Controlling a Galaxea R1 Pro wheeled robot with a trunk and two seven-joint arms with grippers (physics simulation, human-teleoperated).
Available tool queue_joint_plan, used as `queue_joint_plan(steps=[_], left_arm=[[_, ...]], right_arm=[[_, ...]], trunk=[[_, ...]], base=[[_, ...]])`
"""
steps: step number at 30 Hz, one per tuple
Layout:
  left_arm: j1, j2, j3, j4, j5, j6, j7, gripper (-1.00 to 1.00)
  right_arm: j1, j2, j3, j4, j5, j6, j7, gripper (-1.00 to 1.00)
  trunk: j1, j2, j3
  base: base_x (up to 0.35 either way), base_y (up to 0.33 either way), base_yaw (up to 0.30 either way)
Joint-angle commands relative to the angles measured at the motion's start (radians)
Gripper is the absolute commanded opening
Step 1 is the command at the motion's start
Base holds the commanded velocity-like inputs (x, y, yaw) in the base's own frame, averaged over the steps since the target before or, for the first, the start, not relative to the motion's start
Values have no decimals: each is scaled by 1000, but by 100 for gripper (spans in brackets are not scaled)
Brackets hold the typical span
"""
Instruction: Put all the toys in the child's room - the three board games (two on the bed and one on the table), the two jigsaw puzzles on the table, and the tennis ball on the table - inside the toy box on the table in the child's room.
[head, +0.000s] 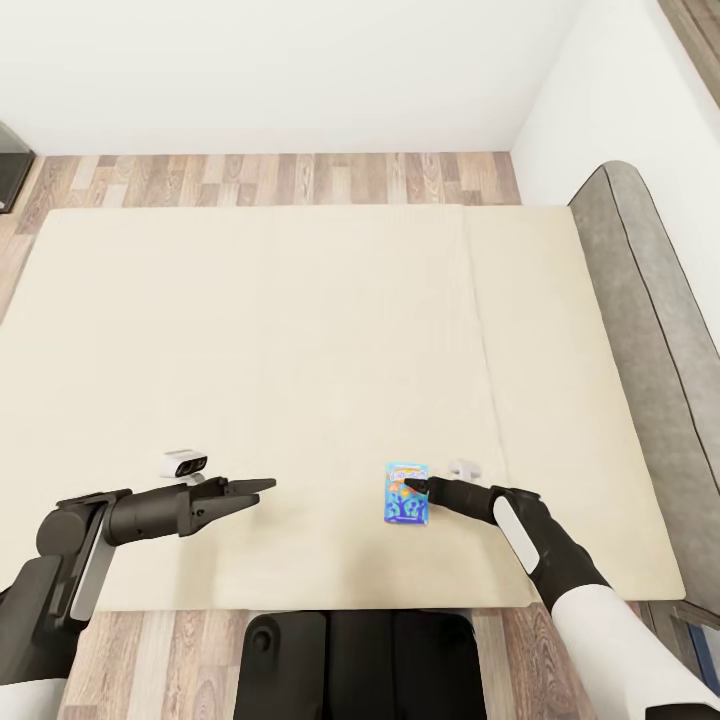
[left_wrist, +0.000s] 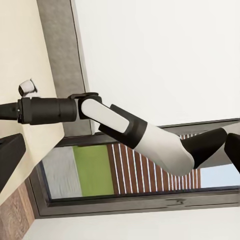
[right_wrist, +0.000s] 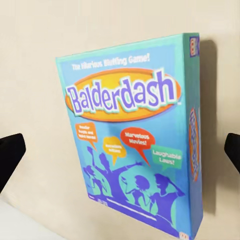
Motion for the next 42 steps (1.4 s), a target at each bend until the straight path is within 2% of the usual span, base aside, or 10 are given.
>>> queue_joint_plan(steps=[1, 42], left_arm=[[0, 0, 0, 0, -1, 11, -4, 100], [0, 3, 2, 0, -1, 11, -4, 100]], right_arm=[[0, -1, 2, -1, -4, 4, -1, 100], [0, -1, -2, 0, -4, 3, 2, 100]], trunk=[[1, -2, -1], [1, -2, -1]], base=[[0, 0, 0], [0, 0, 0]])
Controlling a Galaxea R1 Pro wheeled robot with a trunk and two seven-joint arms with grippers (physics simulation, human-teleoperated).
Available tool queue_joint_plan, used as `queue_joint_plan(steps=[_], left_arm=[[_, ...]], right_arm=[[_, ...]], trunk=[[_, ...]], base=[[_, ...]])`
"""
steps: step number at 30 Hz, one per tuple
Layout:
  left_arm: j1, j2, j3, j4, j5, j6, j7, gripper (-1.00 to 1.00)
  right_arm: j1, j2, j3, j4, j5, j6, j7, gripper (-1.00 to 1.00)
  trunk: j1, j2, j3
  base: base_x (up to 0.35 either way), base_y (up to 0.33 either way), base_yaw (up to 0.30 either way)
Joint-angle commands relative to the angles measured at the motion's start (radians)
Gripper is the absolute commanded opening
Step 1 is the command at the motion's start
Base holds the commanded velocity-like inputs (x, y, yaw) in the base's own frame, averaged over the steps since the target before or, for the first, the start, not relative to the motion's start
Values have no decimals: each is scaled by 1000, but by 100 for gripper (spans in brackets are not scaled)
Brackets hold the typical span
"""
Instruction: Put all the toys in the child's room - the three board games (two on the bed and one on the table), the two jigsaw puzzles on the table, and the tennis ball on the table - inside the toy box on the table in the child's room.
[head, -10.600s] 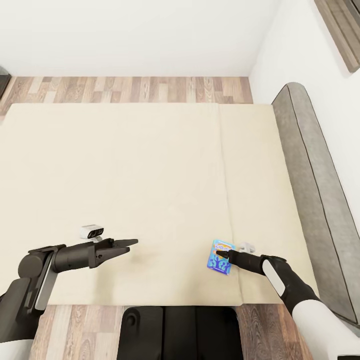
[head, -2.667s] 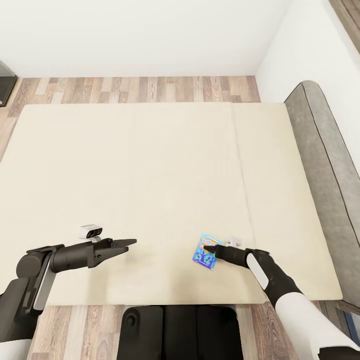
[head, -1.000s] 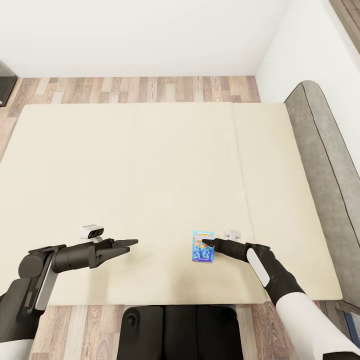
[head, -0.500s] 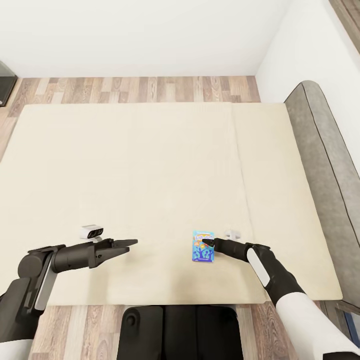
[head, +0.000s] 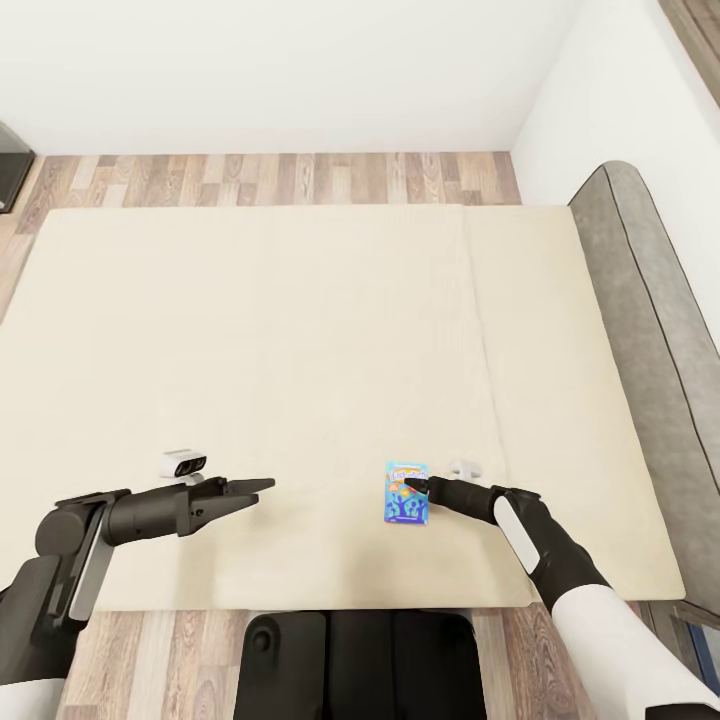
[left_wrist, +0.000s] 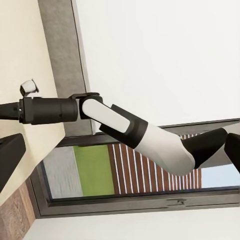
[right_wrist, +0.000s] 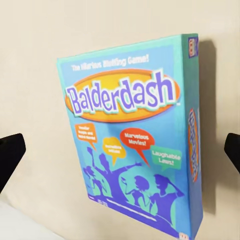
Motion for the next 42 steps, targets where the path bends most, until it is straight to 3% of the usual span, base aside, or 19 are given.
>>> queue_joint_plan(steps=[1, 42], left_arm=[[0, 1, 0, 0, -1, 11, -4, 100], [0, 0, 2, 0, 0, 10, -4, 100]], right_arm=[[0, -1, 2, -1, -4, 5, 0, 100], [-1, 0, 0, -9, -7, 6, -1, 100]], trunk=[[1, -2, -1], [1, -2, -49]], base=[[0, 0, 0], [0, 0, 0]])
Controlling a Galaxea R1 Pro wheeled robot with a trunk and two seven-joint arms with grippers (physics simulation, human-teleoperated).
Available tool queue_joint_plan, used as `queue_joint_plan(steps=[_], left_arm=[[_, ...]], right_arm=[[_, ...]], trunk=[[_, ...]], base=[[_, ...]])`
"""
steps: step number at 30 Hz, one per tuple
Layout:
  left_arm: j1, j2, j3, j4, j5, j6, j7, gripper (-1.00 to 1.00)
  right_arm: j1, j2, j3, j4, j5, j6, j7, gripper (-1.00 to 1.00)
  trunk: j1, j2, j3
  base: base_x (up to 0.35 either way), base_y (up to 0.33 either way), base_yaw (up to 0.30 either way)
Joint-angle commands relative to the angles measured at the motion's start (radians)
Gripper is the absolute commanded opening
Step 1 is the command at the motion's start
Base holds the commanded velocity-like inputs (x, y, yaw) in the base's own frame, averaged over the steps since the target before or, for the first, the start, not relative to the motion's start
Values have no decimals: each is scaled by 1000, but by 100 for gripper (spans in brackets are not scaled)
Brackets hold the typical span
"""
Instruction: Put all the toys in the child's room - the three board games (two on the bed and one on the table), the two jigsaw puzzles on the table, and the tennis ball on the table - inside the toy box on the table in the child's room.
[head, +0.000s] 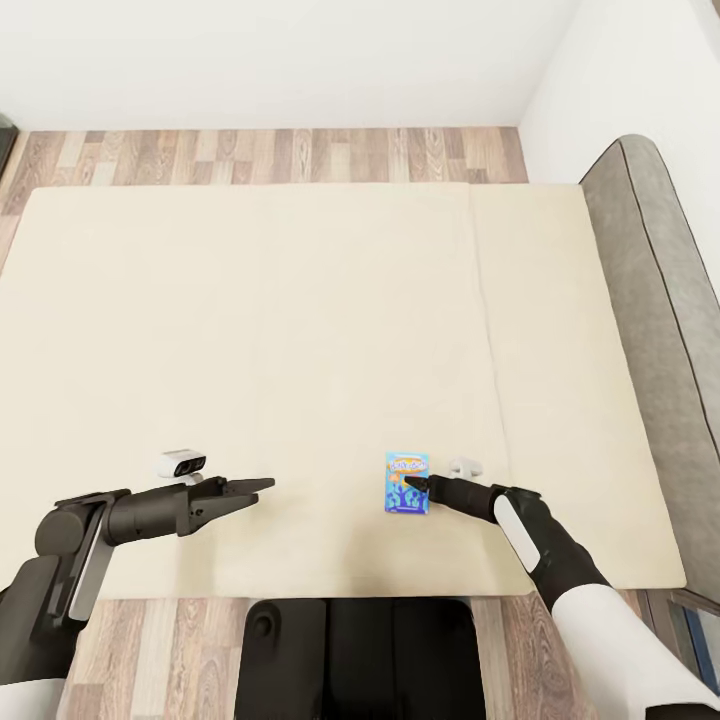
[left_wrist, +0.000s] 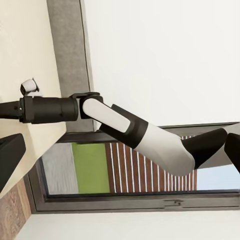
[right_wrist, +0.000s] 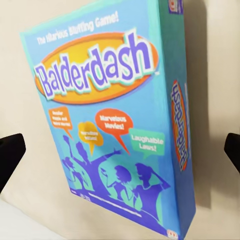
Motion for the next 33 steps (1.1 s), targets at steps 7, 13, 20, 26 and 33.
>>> queue_joint_plan(steps=[7, 13, 20, 26, 33], left_arm=[[0, 3, 2, 0, -1, 11, -4, 100], [0, 3, 2, 0, -1, 10, -4, 100], [0, 2, 1, 0, -1, 10, -4, 100], [0, 2, 0, 0, -1, 10, -4, 100], [0, 3, 0, 0, -1, 10, -4, 100]], right_arm=[[-5, 1, 1, -2, -4, 4, -7, 100], [-8, 1, 2, -3, -4, 4, -10, 100], [-12, 1, 2, -5, -3, 4, -11, 100], [-13, 1, 2, -8, -2, 4, -11, 100], [-15, 2, 2, -9, -2, 4, -13, 100]], trunk=[[1, -2, -2], [1, -2, -2], [1, -2, -2], [1, -2, -2], [1, -2, -2]], base=[[0, 0, 0], [0, 0, 0], [0, 0, 0], [0, 0, 0], [0, 0, 0]])
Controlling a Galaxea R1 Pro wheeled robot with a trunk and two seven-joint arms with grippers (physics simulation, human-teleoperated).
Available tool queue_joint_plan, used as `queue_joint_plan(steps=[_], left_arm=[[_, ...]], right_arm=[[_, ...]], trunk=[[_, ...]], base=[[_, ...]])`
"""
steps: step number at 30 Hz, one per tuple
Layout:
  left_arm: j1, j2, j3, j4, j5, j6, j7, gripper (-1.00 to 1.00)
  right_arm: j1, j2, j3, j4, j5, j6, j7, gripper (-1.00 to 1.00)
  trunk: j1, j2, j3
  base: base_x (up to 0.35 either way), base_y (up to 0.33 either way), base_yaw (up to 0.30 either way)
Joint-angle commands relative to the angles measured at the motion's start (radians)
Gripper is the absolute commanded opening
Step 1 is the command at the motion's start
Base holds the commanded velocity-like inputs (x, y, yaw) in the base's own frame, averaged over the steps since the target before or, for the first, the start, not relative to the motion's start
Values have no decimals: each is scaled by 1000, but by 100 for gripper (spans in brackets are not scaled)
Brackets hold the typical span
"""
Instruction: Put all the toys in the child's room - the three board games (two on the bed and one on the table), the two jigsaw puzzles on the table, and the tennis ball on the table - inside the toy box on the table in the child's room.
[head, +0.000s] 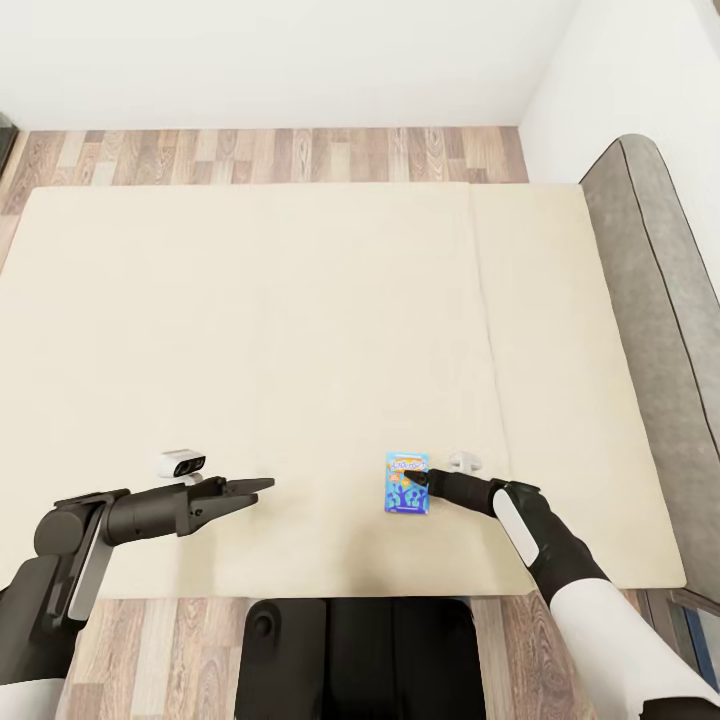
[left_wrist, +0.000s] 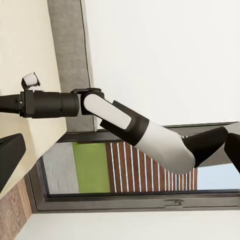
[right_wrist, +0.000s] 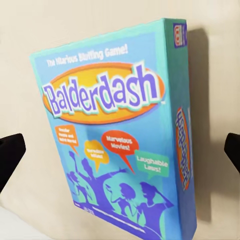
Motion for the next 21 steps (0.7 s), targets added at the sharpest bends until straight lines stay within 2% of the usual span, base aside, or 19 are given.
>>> queue_joint_plan(steps=[1, 5, 14, 21], left_arm=[[0, 0, 0, 0, -1, 11, -4, 100], [0, 1, 1, 0, -1, 11, -4, 100], [0, 1, 1, 0, -1, 11, -4, 100], [0, 2, 3, 0, -1, 11, -4, 100]], right_arm=[[0, -1, 2, -1, -4, 4, -1, 100], [-1, 4, 3, -1, -4, 5, -1, 100], [-4, 39, 3, 0, 0, 4, -3, 100], [-19, 46, 4, 4, 1, 2, -6, 100]], trunk=[[1, -2, -1], [1, -2, -1], [1, -2, -1], [1, -2, -1]], base=[[0, 0, 0], [0, 0, 0], [0, 0, 0], [0, 0, 0]])
